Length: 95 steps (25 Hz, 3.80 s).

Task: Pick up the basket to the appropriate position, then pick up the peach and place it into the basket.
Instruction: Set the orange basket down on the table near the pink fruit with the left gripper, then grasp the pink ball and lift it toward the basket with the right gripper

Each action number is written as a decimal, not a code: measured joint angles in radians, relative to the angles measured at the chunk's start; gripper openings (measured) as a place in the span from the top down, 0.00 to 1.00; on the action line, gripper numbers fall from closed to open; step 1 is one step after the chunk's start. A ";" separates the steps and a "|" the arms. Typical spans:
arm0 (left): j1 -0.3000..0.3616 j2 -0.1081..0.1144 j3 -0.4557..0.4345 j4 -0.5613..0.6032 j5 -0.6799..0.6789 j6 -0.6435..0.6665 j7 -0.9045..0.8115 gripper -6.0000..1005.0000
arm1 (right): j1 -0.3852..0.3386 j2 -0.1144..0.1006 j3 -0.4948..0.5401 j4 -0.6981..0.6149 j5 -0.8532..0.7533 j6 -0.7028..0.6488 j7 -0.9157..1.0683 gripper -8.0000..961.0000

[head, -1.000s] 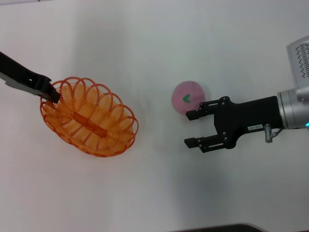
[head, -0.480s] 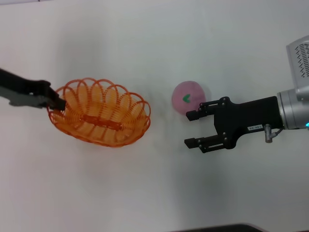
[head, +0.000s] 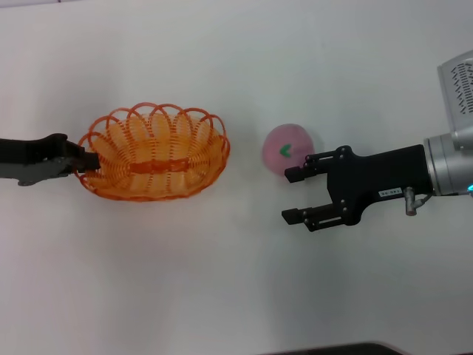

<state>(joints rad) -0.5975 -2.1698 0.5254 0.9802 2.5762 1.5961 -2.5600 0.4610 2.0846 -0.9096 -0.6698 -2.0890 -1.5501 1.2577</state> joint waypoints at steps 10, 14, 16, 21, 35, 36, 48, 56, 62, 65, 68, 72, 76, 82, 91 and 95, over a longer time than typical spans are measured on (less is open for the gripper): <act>0.106 -0.002 0.199 -0.006 -0.136 -0.158 -0.065 0.94 | 0.002 0.000 0.002 -0.001 0.000 -0.001 0.002 0.22; 0.108 -0.004 0.208 0.002 -0.139 -0.166 -0.075 0.94 | 0.002 0.000 0.001 -0.002 0.000 -0.001 0.003 0.22; 0.109 -0.004 0.211 0.005 -0.140 -0.171 -0.077 0.94 | 0.002 0.000 0.000 -0.002 0.000 -0.001 0.003 0.22; 0.114 -0.004 0.222 0.005 -0.141 -0.187 -0.097 0.94 | 0.003 0.000 0.000 -0.002 0.000 -0.001 0.003 0.22; 0.116 0.011 0.224 -0.008 -0.209 -0.127 -0.092 0.88 | 0.004 0.000 -0.001 -0.002 0.000 -0.001 0.003 0.22; 0.116 0.011 0.224 -0.008 -0.209 -0.126 -0.091 0.81 | 0.004 0.000 -0.001 -0.002 0.000 -0.001 0.003 0.22; 0.125 0.017 0.221 -0.012 -0.204 -0.125 -0.063 0.33 | 0.004 0.000 -0.003 0.000 0.000 -0.001 0.003 0.22; 0.119 0.064 0.144 -0.035 -0.229 -0.073 0.138 0.15 | 0.011 0.002 -0.005 0.007 0.001 -0.001 0.000 0.22; 0.120 0.080 0.016 -0.113 -0.352 0.036 0.563 0.07 | 0.012 0.002 -0.005 0.007 0.004 -0.001 -0.003 0.22; 0.138 0.071 0.018 -0.119 -0.364 0.064 0.799 0.07 | 0.014 0.002 -0.005 0.007 0.004 -0.001 -0.003 0.22; 0.157 0.053 0.013 -0.111 -0.376 0.062 0.934 0.08 | 0.018 0.002 -0.005 0.007 0.004 -0.001 0.000 0.22; 0.194 0.040 0.005 -0.103 -0.406 0.084 1.065 0.08 | 0.019 0.002 -0.005 0.007 0.003 -0.001 0.003 0.22; 0.253 0.020 0.002 -0.100 -0.423 0.126 1.207 0.08 | 0.020 0.002 -0.005 0.007 0.004 -0.003 0.003 0.22; 0.355 -0.002 0.001 -0.115 -0.425 0.163 1.397 0.08 | 0.023 0.002 -0.005 0.007 0.005 -0.005 0.003 0.22; 0.373 0.000 0.007 -0.177 -0.368 0.134 1.419 0.08 | 0.021 0.002 -0.005 0.003 0.006 -0.015 0.003 0.22; 0.374 0.000 0.004 -0.179 -0.361 0.126 1.420 0.08 | 0.018 0.001 0.001 -0.002 0.006 -0.029 0.008 0.22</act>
<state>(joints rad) -0.2240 -2.1700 0.5291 0.8009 2.2150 1.7216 -1.1403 0.4793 2.0858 -0.9089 -0.6718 -2.0830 -1.5787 1.2652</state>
